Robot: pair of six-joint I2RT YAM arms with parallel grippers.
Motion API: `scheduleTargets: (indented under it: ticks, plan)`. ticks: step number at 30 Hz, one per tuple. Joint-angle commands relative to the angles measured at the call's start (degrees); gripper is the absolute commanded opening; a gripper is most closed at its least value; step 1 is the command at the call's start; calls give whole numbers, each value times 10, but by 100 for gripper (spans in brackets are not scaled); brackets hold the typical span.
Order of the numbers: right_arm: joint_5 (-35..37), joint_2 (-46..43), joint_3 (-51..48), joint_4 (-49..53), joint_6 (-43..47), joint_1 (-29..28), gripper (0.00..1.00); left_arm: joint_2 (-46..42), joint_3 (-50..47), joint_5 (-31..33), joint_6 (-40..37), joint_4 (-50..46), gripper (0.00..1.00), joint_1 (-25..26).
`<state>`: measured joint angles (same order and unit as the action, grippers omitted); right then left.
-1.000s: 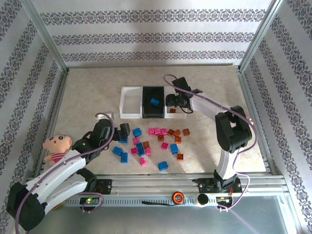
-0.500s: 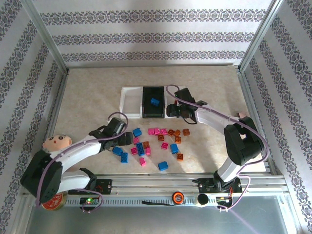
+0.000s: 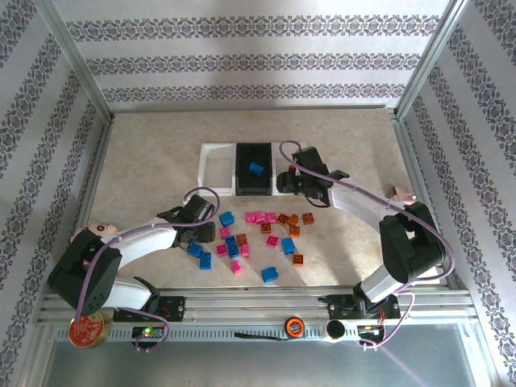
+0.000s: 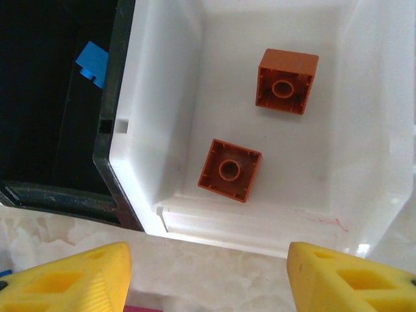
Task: Sort the legos into containers by color
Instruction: Pick up the lego from the center of the table, then place the lego in the container.
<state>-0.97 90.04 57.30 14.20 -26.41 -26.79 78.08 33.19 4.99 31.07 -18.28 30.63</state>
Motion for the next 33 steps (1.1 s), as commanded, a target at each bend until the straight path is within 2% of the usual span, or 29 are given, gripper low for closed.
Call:
scheduleTargets:
  ticks: [1,7,11,14,22,27,33]
  plan:
    - [-4,-23,-17,-11,-11,-4,65,16,5,-31,-25,85,60,-5]
    - [-10,-51,-50,-20,-22,-4,65,-13,29,-45,-32,67,45,-4]
    - [-10,-78,-82,-27,-29,-5,65,-54,77,-47,-37,46,44,14]
    - [-9,-94,-104,-33,-36,-8,65,-40,131,-56,-43,44,44,22]
    - [-3,-132,-146,-35,-47,-18,65,139,331,-79,-64,74,44,31]
    - [3,-170,-170,-24,-49,-23,66,274,467,-88,-70,57,44,23]
    - [6,-229,-203,-4,-53,-27,67,377,593,-93,-64,16,47,20]
